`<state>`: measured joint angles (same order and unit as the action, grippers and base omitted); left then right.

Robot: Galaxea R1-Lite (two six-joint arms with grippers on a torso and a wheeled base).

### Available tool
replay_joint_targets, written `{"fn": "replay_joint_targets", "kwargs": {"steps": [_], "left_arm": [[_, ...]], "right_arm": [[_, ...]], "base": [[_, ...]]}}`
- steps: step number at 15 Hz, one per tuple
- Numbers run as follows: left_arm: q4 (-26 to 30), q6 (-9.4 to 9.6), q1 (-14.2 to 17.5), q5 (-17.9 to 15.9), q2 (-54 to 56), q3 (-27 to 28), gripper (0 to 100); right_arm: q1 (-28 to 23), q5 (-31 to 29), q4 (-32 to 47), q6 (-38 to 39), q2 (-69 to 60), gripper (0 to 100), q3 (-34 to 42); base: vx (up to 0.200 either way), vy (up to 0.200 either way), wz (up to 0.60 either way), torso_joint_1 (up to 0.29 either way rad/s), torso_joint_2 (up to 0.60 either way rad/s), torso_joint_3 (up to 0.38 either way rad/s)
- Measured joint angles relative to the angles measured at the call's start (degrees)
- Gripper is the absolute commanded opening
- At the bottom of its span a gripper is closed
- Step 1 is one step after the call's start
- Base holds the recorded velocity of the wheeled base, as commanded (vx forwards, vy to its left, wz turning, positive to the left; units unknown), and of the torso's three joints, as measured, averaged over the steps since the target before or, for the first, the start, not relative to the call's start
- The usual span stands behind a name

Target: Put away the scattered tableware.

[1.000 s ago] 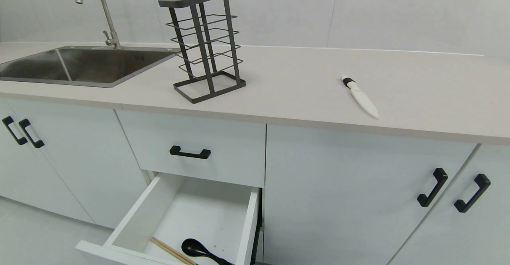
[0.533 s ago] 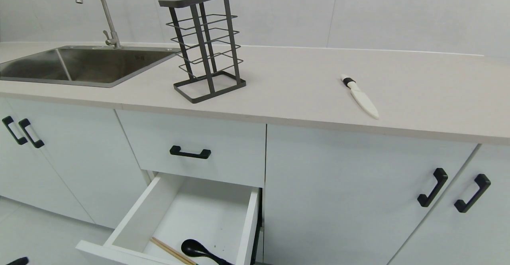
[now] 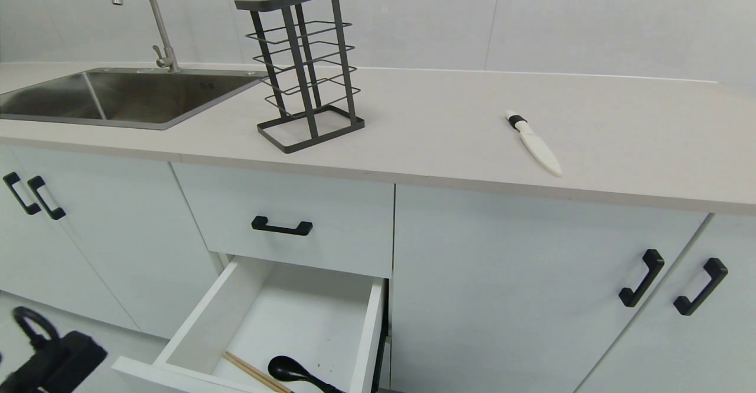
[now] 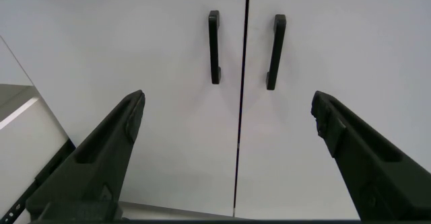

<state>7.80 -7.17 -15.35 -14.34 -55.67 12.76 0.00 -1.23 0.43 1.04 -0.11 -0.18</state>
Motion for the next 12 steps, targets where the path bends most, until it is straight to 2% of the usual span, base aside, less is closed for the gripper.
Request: {"fn": "replay_joint_targets", "kwargs": {"steps": [4,6,10,12], "left_arm": [[-1.18,0.20,-3.54,-0.16,-13.59,-0.34,100],[-2.88,0.22,-4.16,0.00,-18.19,-0.52,100],[-12.64,0.20,-4.05,1.94,-27.08,-1.00,100],[-19.76,0.26,-4.19,3.32,-32.15,-1.27,100]], "right_arm": [[0.00,-0.02,0.01,0.02,0.00,100,0.00],[0.00,0.00,0.00,0.02,0.01,100,0.00],[0.00,-0.02,0.01,0.02,0.01,100,0.00],[0.00,0.00,0.01,0.00,0.01,100,0.00]], "base": [[0.000,0.000,0.00,0.000,0.00,0.000],[0.000,0.000,0.00,0.000,0.00,0.000],[0.000,0.000,0.00,0.000,0.00,0.000],[0.000,0.000,0.00,0.000,0.00,0.000]]}}
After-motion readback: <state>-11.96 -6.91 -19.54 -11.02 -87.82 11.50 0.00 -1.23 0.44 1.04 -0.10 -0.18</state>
